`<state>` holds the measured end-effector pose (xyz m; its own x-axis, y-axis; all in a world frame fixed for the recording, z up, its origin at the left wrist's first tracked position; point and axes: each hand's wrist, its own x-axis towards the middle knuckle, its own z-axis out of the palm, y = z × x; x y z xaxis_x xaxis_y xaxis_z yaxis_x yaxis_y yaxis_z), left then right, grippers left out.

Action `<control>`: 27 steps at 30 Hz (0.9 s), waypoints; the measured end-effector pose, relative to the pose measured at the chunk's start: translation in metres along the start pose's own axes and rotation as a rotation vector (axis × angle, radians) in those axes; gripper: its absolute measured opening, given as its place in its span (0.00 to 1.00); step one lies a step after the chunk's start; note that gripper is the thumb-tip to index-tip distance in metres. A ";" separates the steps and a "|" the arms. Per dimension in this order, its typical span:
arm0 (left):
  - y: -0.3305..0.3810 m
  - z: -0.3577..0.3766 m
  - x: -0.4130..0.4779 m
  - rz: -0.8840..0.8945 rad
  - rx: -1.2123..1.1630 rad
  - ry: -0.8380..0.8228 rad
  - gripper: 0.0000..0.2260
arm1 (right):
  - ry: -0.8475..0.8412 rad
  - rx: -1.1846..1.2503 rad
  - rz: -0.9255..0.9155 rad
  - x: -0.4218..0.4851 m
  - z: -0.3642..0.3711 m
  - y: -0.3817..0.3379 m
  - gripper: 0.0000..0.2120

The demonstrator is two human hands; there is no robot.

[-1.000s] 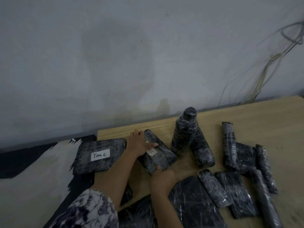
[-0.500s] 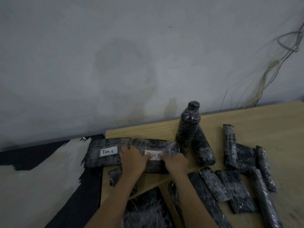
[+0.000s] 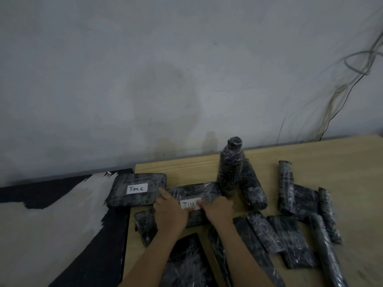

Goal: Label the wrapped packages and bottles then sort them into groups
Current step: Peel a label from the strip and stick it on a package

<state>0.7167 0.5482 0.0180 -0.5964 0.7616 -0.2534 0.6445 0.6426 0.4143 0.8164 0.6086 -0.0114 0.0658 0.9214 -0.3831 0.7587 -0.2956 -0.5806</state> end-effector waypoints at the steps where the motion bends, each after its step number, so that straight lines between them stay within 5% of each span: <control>1: -0.001 0.000 -0.001 0.010 0.050 -0.001 0.50 | -0.004 0.003 -0.004 0.000 0.001 0.000 0.37; 6: -0.010 0.004 -0.001 -0.010 0.105 -0.008 0.45 | -0.050 0.013 -0.060 0.003 0.011 0.000 0.24; 12: -0.017 0.020 -0.003 -0.057 0.267 0.175 0.38 | 0.050 -0.085 -0.139 0.002 0.025 0.002 0.26; 16: -0.030 0.032 -0.001 0.001 0.326 0.277 0.30 | 0.085 -0.212 -0.172 0.004 0.024 0.002 0.19; 22: -0.030 0.036 0.005 -0.085 0.300 0.187 0.24 | 0.093 -0.184 -0.211 0.005 0.015 0.001 0.17; 24: -0.030 0.035 0.004 -0.076 0.304 0.210 0.26 | 0.074 -0.157 -0.208 0.000 0.017 -0.001 0.20; 27: -0.028 0.032 0.001 -0.098 0.310 0.127 0.37 | 0.030 -0.317 -0.168 -0.009 0.023 -0.002 0.41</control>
<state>0.7135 0.5337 -0.0220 -0.7050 0.6910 -0.1596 0.6843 0.7219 0.1028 0.7992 0.5949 -0.0228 -0.0614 0.9589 -0.2770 0.9237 -0.0506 -0.3798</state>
